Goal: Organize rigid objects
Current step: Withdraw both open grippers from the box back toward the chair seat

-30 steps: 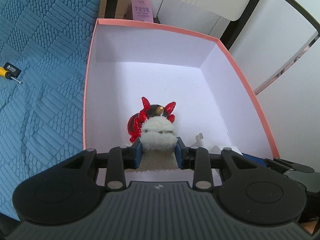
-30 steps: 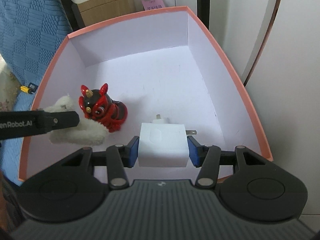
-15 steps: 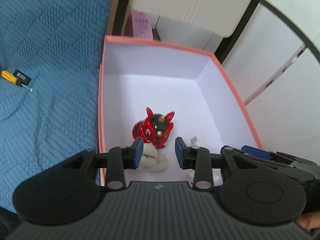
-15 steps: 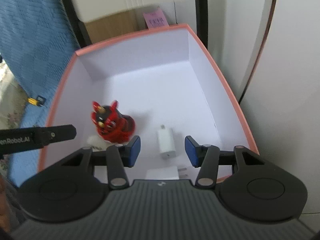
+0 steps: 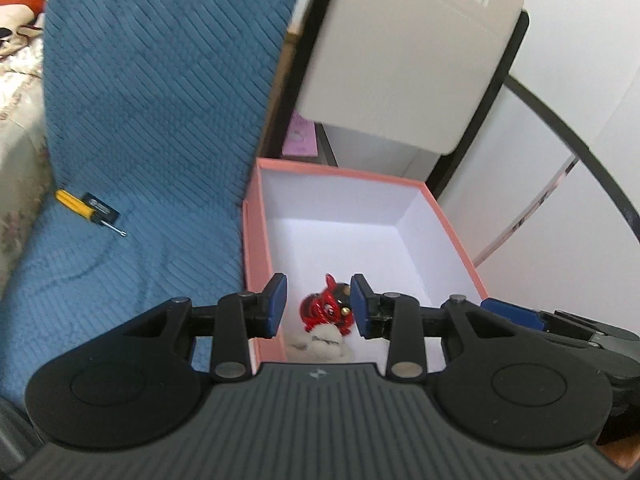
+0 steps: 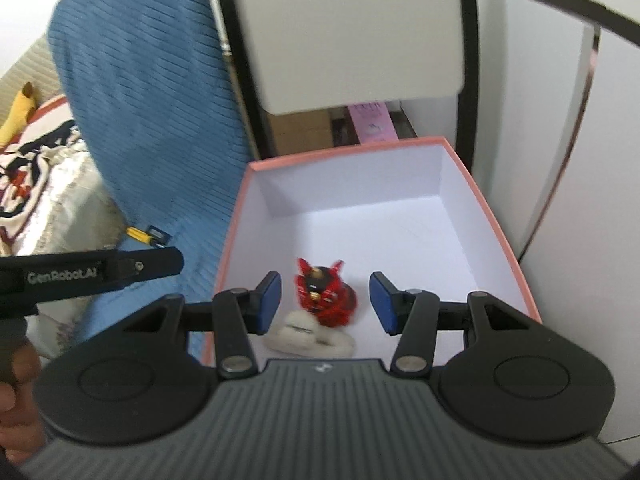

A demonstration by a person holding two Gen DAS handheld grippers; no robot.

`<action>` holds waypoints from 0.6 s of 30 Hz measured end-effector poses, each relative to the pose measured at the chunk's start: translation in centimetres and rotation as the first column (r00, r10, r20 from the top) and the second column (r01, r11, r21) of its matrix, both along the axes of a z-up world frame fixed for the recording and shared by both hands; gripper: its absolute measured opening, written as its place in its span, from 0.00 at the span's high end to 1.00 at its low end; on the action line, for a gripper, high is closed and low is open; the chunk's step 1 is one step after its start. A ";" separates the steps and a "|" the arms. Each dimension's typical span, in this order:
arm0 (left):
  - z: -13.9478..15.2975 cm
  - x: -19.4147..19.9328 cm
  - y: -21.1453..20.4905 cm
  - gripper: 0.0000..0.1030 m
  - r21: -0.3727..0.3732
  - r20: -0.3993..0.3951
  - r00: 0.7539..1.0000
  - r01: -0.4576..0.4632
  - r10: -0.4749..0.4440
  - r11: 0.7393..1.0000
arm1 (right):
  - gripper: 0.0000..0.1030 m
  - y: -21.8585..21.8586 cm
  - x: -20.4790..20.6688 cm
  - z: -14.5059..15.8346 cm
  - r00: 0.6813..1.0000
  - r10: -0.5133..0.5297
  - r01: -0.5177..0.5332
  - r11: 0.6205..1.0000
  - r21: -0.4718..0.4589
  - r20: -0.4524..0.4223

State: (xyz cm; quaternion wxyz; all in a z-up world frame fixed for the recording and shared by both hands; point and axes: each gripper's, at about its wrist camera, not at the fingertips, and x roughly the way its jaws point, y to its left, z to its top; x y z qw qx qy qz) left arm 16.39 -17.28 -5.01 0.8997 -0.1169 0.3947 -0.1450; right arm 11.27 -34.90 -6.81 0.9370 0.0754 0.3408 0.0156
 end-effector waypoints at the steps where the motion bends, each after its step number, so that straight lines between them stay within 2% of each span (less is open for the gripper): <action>1: 0.2 -0.3 0.5 0.61 -0.003 0.006 1.000 -0.006 0.006 1.000 | 0.50 0.5 -0.2 0.3 1.000 0.009 -0.009 1.000 -0.002 0.008; 9: 1.7 -2.7 4.4 0.61 -0.020 0.047 0.997 -0.053 0.054 0.998 | 0.50 4.3 -1.4 1.1 0.997 0.067 -0.066 0.998 -0.021 0.036; 18: 1.9 -5.0 8.9 0.61 -0.036 0.067 0.993 -0.092 0.094 0.995 | 0.50 8.5 -2.8 1.8 0.990 0.130 -0.127 0.991 -0.043 0.057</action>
